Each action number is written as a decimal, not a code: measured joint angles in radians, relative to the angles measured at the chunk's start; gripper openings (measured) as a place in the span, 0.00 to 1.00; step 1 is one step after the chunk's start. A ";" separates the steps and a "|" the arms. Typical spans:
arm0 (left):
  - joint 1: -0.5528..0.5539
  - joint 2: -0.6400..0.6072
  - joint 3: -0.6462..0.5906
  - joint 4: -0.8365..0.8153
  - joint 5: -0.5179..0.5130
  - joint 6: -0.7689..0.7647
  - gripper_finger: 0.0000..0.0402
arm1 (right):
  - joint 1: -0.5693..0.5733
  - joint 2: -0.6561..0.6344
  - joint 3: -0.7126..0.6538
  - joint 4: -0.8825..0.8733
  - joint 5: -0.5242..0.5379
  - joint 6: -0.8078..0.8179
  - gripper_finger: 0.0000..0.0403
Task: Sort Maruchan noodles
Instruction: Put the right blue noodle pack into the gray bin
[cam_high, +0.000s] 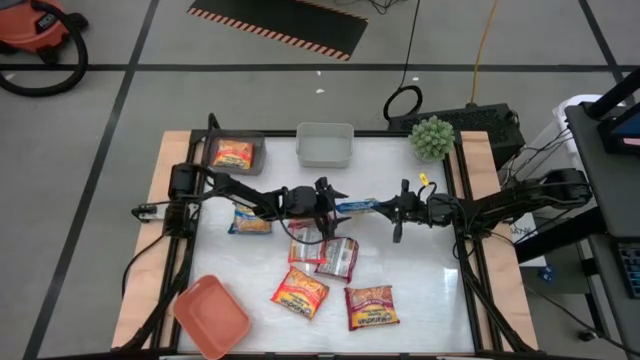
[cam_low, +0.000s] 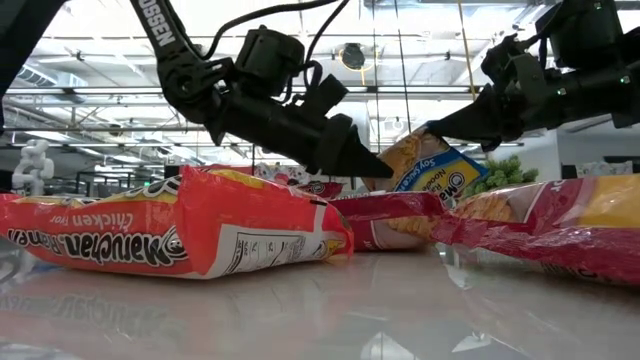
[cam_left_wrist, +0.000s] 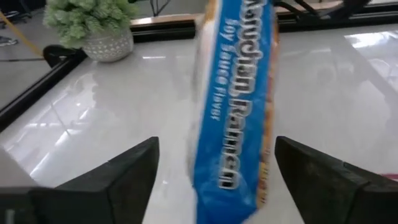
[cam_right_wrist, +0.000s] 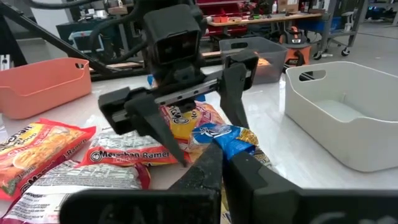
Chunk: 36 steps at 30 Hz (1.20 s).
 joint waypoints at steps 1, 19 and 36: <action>0.001 0.000 0.000 0.000 0.000 0.000 0.76 | 0.000 0.000 0.000 0.000 0.000 0.000 0.00; 0.002 0.000 0.000 0.004 0.003 0.013 0.35 | 0.000 0.000 0.000 0.000 0.001 -0.012 0.00; 0.003 0.000 0.000 -0.007 0.003 0.005 0.32 | 0.000 -0.011 0.000 -0.005 0.003 -0.037 0.27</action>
